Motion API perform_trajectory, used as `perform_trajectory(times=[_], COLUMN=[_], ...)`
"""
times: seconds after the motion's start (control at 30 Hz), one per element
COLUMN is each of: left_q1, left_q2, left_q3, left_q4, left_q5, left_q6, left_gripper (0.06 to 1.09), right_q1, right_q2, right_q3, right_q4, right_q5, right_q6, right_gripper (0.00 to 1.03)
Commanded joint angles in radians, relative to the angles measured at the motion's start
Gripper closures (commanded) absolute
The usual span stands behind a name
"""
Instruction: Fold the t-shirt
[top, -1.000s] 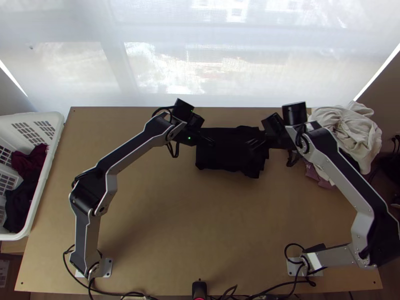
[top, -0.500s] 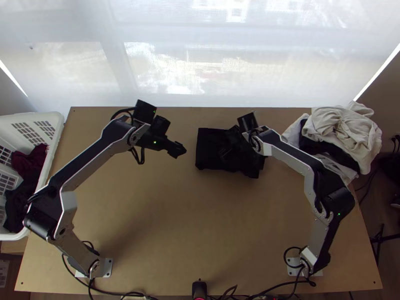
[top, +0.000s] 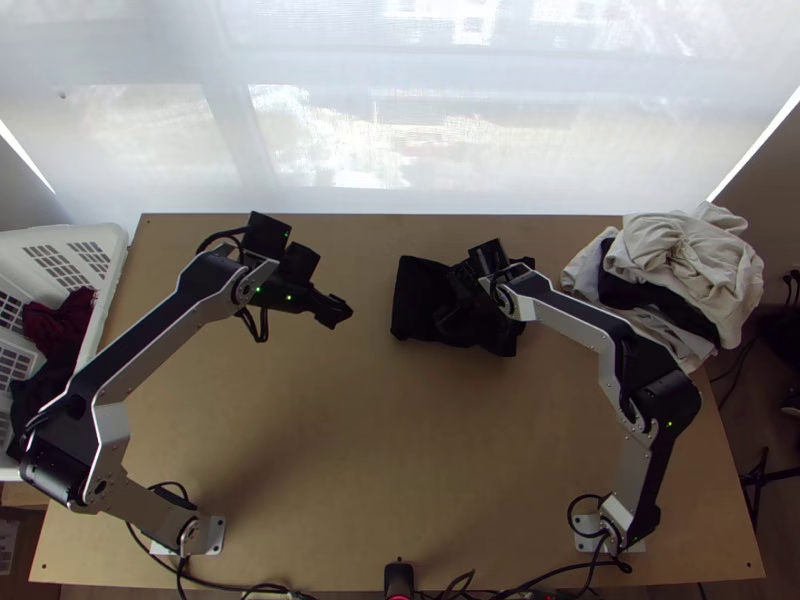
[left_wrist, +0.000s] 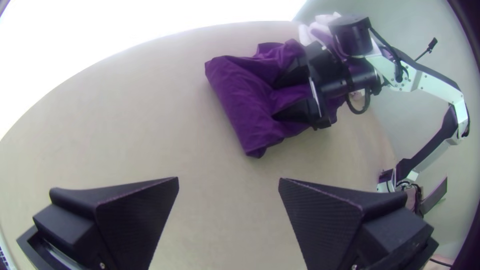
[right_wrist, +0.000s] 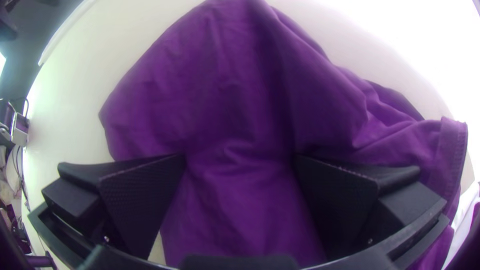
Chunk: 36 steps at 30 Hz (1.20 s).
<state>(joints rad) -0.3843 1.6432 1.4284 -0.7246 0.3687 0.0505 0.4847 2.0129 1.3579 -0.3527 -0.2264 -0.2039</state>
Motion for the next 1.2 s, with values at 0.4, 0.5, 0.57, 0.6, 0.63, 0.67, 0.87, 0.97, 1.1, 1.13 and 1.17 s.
perform_trajectory(times=[0.4, 0.5, 0.57, 0.6, 0.63, 0.67, 0.87, 0.97, 1.1, 1.13, 1.17], left_q1=[0.139, 0.159, 0.171, 0.176, 0.180, 0.183, 0.186, 0.186, 0.191, 0.191, 0.193], left_q2=[-0.168, -0.194, -0.207, -0.212, -0.218, -0.223, -0.240, -0.244, -0.250, -0.252, -0.253], left_q3=[-0.094, -0.111, -0.118, -0.121, -0.125, -0.128, -0.146, -0.152, -0.151, -0.149, -0.148], left_q4=[-0.052, -0.061, -0.068, -0.070, -0.073, -0.075, -0.078, -0.078, -0.079, -0.081, -0.085], left_q5=[-0.019, -0.019, -0.019, -0.019, -0.019, -0.019, -0.020, -0.020, -0.028, -0.030, -0.033], left_q6=[0.026, 0.028, 0.031, 0.032, 0.034, 0.034, 0.034, 0.034, 0.035, 0.035, 0.035], left_gripper=[0.11, 0.11, 0.11, 0.11, 0.11, 0.11, 0.11, 0.11, 0.11, 0.11, 0.11], right_q1=[0.123, 0.144, 0.155, 0.155, 0.155, 0.155, 0.172, 0.192, 0.215, 0.218, 0.219], right_q2=[-0.336, -0.371, -0.408, -0.424, -0.442, -0.456, -0.480, -0.473, -0.434, -0.424, -0.414], right_q3=[-0.026, -0.151, -0.261, -0.306, -0.349, -0.388, -0.517, -0.574, -0.617, -0.620, -0.622], right_q4=[-0.066, -0.012, 0.078, 0.118, 0.155, 0.193, 0.327, 0.420, 0.532, 0.552, 0.569], right_q5=[0.045, 0.102, 0.148, 0.162, 0.171, 0.177, 0.213, 0.234, 0.282, 0.291, 0.300], right_q6=[-0.178, -0.249, -0.313, -0.341, -0.365, -0.388, -0.440, -0.479, -0.525, -0.529, -0.534], right_gripper=[0.05, 0.05, 0.05, 0.05, 0.05, 0.05, 0.05, 0.05, 0.05, 0.05, 0.05])
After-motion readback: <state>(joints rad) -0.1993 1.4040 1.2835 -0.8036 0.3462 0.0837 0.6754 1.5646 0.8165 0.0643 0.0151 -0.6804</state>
